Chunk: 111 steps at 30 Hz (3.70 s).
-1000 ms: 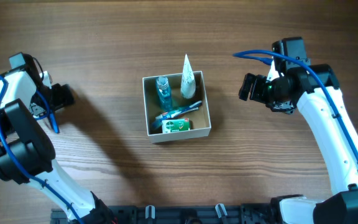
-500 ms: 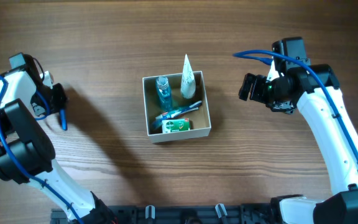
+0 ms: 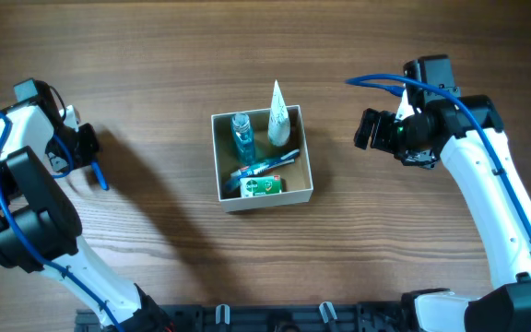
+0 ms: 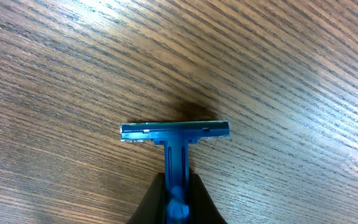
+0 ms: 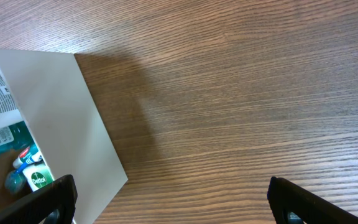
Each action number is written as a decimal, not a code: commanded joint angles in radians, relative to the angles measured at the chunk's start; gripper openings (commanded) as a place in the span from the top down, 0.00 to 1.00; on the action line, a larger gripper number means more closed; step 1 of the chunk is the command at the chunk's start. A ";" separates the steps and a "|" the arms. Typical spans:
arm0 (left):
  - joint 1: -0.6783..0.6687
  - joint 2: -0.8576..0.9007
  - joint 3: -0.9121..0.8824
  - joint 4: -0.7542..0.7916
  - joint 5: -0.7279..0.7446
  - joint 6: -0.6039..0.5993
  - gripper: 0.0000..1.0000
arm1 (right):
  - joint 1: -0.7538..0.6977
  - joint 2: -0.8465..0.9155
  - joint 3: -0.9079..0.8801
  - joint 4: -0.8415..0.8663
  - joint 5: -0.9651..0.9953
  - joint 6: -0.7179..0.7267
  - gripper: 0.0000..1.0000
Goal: Pack container
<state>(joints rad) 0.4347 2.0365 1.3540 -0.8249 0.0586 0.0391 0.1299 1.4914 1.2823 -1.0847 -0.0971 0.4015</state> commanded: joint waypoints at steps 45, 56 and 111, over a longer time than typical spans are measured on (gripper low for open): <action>-1.059 -0.416 0.103 -0.212 -0.003 0.343 0.96 | -0.422 0.001 -0.002 -0.028 0.036 -0.275 0.02; -1.059 -0.312 0.103 -0.210 0.024 0.343 0.95 | -0.290 0.002 -0.002 -0.012 0.068 -0.294 0.02; -0.650 -0.826 -0.033 -0.143 -0.157 -0.244 0.00 | 0.010 -0.395 -0.057 0.204 0.180 -0.213 0.00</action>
<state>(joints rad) -0.1711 1.3773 1.4097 -0.9951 -0.1181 -0.2081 0.1387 1.2369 1.2770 -0.8883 0.0463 0.1429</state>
